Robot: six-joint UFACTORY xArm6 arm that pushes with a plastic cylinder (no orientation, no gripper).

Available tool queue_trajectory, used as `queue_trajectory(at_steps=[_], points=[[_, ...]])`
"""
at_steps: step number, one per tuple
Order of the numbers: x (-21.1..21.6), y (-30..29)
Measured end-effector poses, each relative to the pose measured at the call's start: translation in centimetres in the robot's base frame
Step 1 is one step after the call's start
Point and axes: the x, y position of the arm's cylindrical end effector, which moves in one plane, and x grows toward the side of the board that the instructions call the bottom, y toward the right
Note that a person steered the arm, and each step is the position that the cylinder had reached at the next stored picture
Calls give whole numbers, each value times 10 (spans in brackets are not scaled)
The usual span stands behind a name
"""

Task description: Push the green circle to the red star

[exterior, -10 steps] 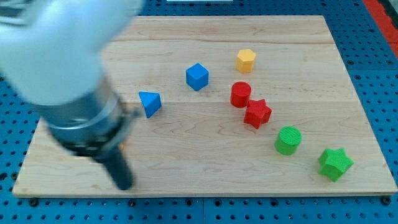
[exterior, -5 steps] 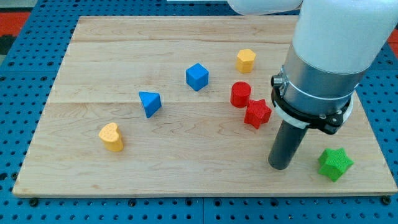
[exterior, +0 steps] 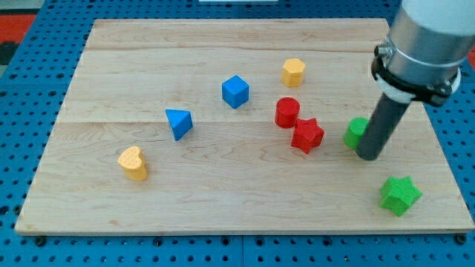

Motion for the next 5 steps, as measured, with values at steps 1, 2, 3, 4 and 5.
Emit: queue_trajectory(at_steps=[1,2,3,4,5], points=[[-22,18],[-37,43],[-46,22],[-58,-14],[-81,-25]])
